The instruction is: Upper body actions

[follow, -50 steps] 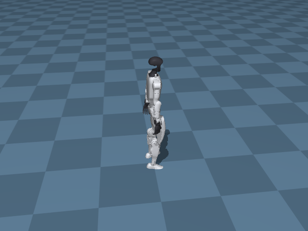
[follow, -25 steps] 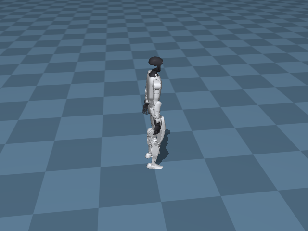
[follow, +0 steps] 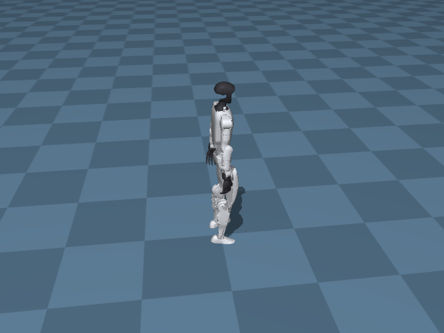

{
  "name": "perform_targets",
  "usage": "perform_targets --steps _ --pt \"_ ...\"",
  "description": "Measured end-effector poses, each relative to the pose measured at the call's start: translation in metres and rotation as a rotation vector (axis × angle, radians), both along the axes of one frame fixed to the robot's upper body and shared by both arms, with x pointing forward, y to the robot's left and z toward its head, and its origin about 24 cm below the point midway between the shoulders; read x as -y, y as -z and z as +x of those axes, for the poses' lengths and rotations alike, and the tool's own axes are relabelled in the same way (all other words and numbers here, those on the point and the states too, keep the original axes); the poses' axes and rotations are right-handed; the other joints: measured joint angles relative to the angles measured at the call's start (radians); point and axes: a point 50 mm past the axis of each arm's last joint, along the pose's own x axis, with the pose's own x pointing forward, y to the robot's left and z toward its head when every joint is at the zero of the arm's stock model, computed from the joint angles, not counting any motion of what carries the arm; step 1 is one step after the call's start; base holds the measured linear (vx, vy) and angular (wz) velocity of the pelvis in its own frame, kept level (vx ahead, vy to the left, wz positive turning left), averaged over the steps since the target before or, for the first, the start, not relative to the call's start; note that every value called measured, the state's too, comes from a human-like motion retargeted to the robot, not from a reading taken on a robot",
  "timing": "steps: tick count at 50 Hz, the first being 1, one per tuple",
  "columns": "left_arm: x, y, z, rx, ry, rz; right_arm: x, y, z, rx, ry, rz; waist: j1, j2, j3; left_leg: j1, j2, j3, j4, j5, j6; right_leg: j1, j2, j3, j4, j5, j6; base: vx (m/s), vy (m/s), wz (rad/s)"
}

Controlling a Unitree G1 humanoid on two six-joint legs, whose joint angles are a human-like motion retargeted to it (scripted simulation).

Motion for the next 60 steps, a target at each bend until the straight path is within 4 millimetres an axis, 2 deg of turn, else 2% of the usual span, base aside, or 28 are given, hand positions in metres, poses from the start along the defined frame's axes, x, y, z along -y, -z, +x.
perform_targets --steps 34,43,50,55,60 --pt "0.001 0.0 -0.001 -0.004 -0.007 -0.005 -0.001 0.0 -0.002 -0.005 0.014 0.007 -0.003 0.001 -0.002 0.0 0.0 -0.001 0.001 0.0 0.0 0.0 0.001 -0.001 0.0 0.0 -0.001 0.0 0.0 0.0" --pt "0.002 0.0 0.001 0.002 -0.015 -0.007 0.0 0.0 0.001 0.036 0.18 0.023 -0.007 -0.001 0.004 -0.001 -0.001 -0.004 0.001 0.001 0.0 0.001 0.0 -0.003 0.0 0.0 -0.001 0.0 0.0 0.0" --pt "0.0 0.0 0.002 0.009 -0.027 -0.001 0.021 -0.005 0.008 0.075 0.36 -0.033 -0.007 -0.007 0.006 -0.003 -0.001 -0.006 0.002 0.001 0.001 0.002 -0.001 -0.006 0.0 0.0 0.0 0.0 0.0 0.0" --pt "-0.001 0.0 0.006 0.019 -0.048 0.002 0.044 -0.012 0.035 0.208 0.577 -0.075 -0.005 -0.01 0.015 0.0 -0.003 -0.008 0.003 0.001 0.002 0.006 -0.003 -0.007 -0.001 0.001 0.001 0.0 0.0 0.0" --pt "-0.005 -0.001 0.001 0.007 -0.064 0.014 0.072 -0.039 0.101 0.557 0.772 -0.115 -0.021 -0.012 0.003 -0.004 -0.004 -0.008 0.003 0.001 0.002 0.003 -0.004 -0.008 -0.001 0.001 0.002 0.0 0.0 0.0"
